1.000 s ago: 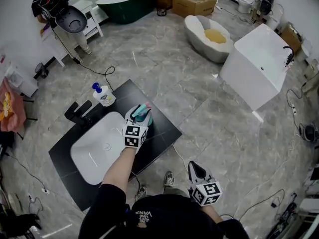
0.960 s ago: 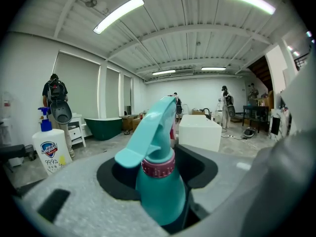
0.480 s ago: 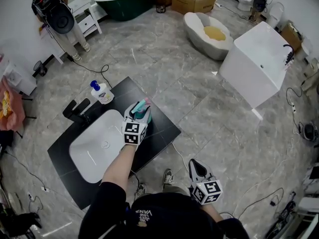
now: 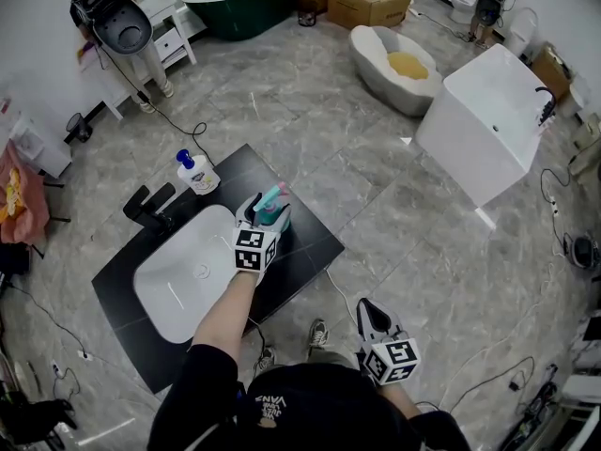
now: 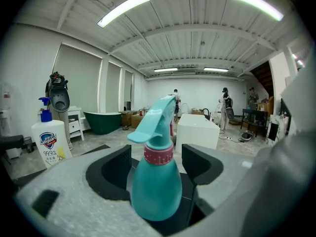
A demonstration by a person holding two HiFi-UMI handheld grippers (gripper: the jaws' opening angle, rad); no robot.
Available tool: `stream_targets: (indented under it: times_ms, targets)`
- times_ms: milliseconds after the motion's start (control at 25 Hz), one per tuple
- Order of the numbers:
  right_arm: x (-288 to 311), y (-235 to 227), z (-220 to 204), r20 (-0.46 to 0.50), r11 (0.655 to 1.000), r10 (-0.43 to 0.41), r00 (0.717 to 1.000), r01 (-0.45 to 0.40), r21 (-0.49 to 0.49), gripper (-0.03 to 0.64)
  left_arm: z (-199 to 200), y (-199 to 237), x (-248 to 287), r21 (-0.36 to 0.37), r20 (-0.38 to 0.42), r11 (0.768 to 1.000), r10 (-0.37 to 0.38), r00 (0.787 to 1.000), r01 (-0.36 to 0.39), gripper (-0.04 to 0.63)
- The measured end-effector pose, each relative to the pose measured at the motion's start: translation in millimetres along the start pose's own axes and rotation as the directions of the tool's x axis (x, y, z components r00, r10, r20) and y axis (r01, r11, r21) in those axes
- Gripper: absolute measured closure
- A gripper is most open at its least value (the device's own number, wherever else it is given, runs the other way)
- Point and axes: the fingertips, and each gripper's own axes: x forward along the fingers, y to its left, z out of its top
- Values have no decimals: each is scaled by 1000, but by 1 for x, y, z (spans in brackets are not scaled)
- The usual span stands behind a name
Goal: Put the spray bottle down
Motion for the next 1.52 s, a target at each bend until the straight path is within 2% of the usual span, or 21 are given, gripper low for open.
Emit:
stream_targets:
  times_ms: [640, 1160, 1520]
  targets:
    - [-18, 26, -4, 34, 1000, -23, 999, 23, -3, 614, -7, -10, -43, -16, -5, 998, -58, 998, 58, 264]
    - [-30, 81, -21, 60, 1000, -19, 998, 19, 5, 614, -35, -13, -127, -2, -40, 996, -92, 995, 92, 265]
    - [-44, 123, -34, 94, 999, -38, 995, 37, 4, 614, -45, -30, -192, 18, -30, 986, -164, 986, 165, 268]
